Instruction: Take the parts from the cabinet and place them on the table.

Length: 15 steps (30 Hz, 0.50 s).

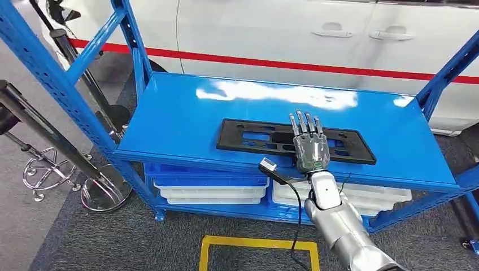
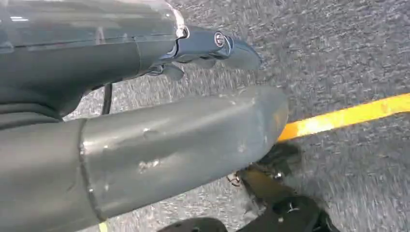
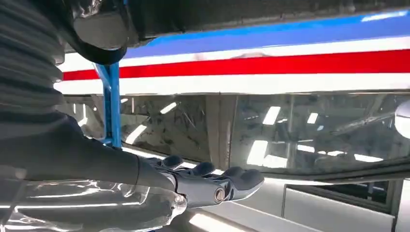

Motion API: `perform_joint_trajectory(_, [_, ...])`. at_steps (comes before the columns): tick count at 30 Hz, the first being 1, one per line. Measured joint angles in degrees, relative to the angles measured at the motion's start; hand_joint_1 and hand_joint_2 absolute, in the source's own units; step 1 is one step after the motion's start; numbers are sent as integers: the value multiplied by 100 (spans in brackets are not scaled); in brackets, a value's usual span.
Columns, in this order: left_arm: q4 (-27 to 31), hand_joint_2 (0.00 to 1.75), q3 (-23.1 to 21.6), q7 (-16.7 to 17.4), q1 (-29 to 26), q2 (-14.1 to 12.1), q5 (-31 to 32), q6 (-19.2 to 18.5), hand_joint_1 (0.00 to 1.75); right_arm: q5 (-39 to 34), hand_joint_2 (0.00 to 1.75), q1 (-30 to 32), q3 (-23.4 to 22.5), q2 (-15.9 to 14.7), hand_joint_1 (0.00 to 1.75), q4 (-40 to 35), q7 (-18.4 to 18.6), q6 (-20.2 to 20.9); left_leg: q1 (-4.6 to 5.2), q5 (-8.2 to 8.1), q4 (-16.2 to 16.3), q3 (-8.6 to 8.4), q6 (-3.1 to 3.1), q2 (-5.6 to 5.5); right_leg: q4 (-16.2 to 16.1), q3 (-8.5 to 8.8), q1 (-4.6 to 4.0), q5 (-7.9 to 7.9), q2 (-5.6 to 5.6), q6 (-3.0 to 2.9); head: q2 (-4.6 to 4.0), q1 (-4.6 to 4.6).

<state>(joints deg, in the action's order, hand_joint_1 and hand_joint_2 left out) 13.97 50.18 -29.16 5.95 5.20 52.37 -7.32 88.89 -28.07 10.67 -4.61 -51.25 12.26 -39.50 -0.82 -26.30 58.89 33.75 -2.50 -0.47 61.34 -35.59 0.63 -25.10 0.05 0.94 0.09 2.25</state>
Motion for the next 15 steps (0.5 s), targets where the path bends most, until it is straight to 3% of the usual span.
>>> perform_joint_trajectory(1, [0, 0, 0, 0, 3, 11, -4, 0, 0, 0, 175, -12, -2, 0, 0, 0, 0, 0, 28, -10, -1, 7, 21, 0, -186, 104, -52, -76, 4, -36, 0, 2])
perform_joint_trajectory(4, [0, 0, 0, 0, 1, 9, -5, 0, 0, 0, 175, -10, -2, 0, 0, 0, -2, 0, 11, 0, -15, 20, 105, 3, -234, 77, -74, -75, 9, -68, 0, 2])
perform_joint_trajectory(6, [0, 0, 0, 0, 7, -2, -5, 0, 0, 0, 175, -15, -2, 2, 0, -2, -2, 0, 6, -73, 43, 27, 170, 13, -343, 144, -4, -20, -17, -144, 0, 2])
perform_joint_trajectory(8, [0, 0, 0, -5, 11, 4, -2, 0, 0, 0, 175, -25, -2, 0, 0, -2, -2, 0, 10, -428, 621, 278, 213, 16, -368, 163, 2, -17, -24, -189, -2, 0])
perform_joint_trajectory(10, [0, 0, 0, -5, -9, 2, -2, 0, 0, 0, 175, -9, -2, 2, 0, -2, -2, 0, 3, -804, 1543, 723, 255, 17, -359, 159, -9, -25, -26, -202, -2, 2])
perform_joint_trajectory(11, [0, 0, 0, -5, -15, 2, -2, 0, 0, 0, 175, -1, 0, 2, 0, 0, -2, 0, 3, -802, 1746, 833, 271, 17, -349, 159, -9, -29, -25, -204, 0, 4])
perform_joint_trajectory(12, [0, 0, 0, -5, -15, 0, -2, 0, 0, 0, 175, 5, 0, 2, 169, 0, -9, 0, 1, -678, 1665, 809, 274, 18, -337, 161, -9, -35, -23, -204, -2, 4])
perform_joint_trajectory(13, [0, 0, 0, -5, -11, -2, -2, 0, 0, -2, 175, 6, 0, 2, 175, 0, -9, 0, -1, -459, 1350, 673, 272, 19, -317, 162, -4, -50, -18, -194, -2, 4])
perform_joint_trajectory(15, [0, 0, 0, -50, -6, -4, -7, 0, 0, -13, 175, -2, 0, 2, 175, 0, -63, 0, -12, 62, 313, 178, 256, 30, -233, 157, 4, -109, -9, -147, 0, 4])
